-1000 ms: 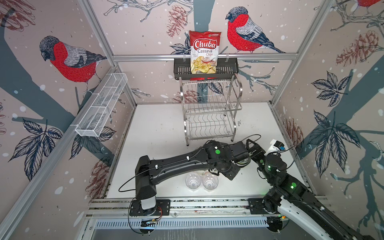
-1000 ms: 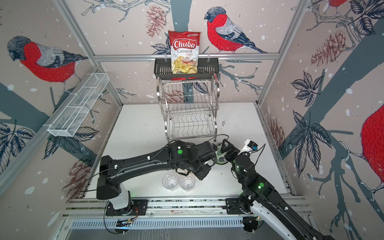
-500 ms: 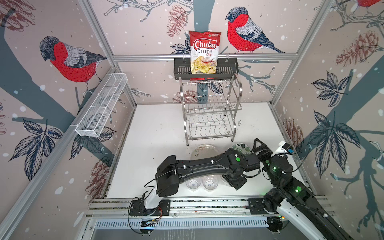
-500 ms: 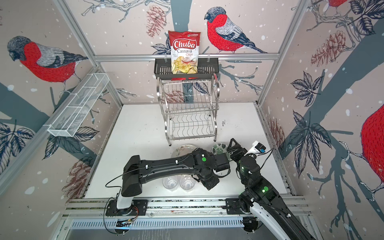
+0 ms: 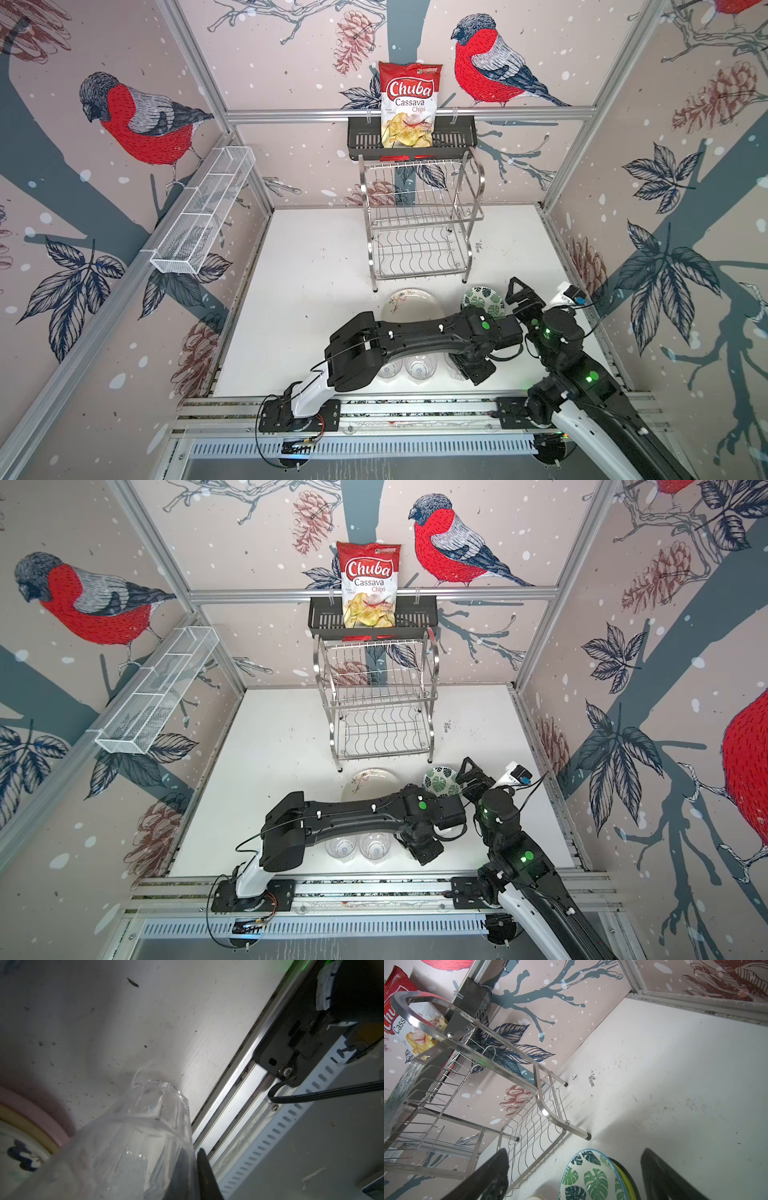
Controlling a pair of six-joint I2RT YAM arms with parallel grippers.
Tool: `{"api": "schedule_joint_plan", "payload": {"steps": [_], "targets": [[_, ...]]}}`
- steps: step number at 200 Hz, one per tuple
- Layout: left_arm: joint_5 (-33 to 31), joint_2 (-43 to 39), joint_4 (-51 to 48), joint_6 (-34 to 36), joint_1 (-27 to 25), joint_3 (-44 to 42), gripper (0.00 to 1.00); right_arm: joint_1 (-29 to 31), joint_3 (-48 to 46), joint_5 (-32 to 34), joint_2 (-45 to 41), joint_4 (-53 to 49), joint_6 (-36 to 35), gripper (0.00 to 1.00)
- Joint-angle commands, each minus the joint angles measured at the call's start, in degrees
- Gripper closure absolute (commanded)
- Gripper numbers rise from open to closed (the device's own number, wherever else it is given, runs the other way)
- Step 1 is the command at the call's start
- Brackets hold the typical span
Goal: Unload the mixed dishes from the dish rack
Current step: 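Carry the clear glass with the left gripper beside the two standing glasses, then lower the glass next to the two glasses and open the left gripper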
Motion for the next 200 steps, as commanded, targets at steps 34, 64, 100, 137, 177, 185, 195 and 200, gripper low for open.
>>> {"api": "schedule_joint_plan", "payload": {"steps": [34,64,100,137,177,185,195,200], "targets": [[-3.03,2.21,-0.18,1.87,-0.09,0.41,1.00,-1.89,-1.09,-3.75,0.31,3.29,-0.99,0.01],[-4.06,3.07,-0.31,2.19,0.02,0.25,0.89,-2.95,-1.62,-5.08,0.59,3.89,-0.99,0.01],[-3.71,3.39,0.22,2.33,0.35,0.10,0.76,-4.30,-2.13,-6.87,1.03,4.59,-1.11,0.01],[-3.20,2.84,0.66,2.35,0.94,-0.13,0.62,-5.52,-2.38,-8.29,1.26,4.85,-1.08,0.01],[-3.17,1.23,1.03,1.93,1.40,-0.83,0.49,-6.40,-2.51,-9.42,1.37,4.86,-0.91,0.01],[-3.25,0.76,1.12,1.89,1.48,-0.92,0.43,-6.53,-2.51,-9.60,1.38,5.05,-0.74,0.01],[-3.46,0.26,1.08,1.73,1.58,-0.97,0.40,-6.62,-2.60,-9.89,1.40,5.21,-0.58,0.01],[-3.54,0.00,1.08,1.61,1.66,-1.11,0.39,-6.74,-2.60,-10.10,1.52,5.39,-0.49,0.01]]}}
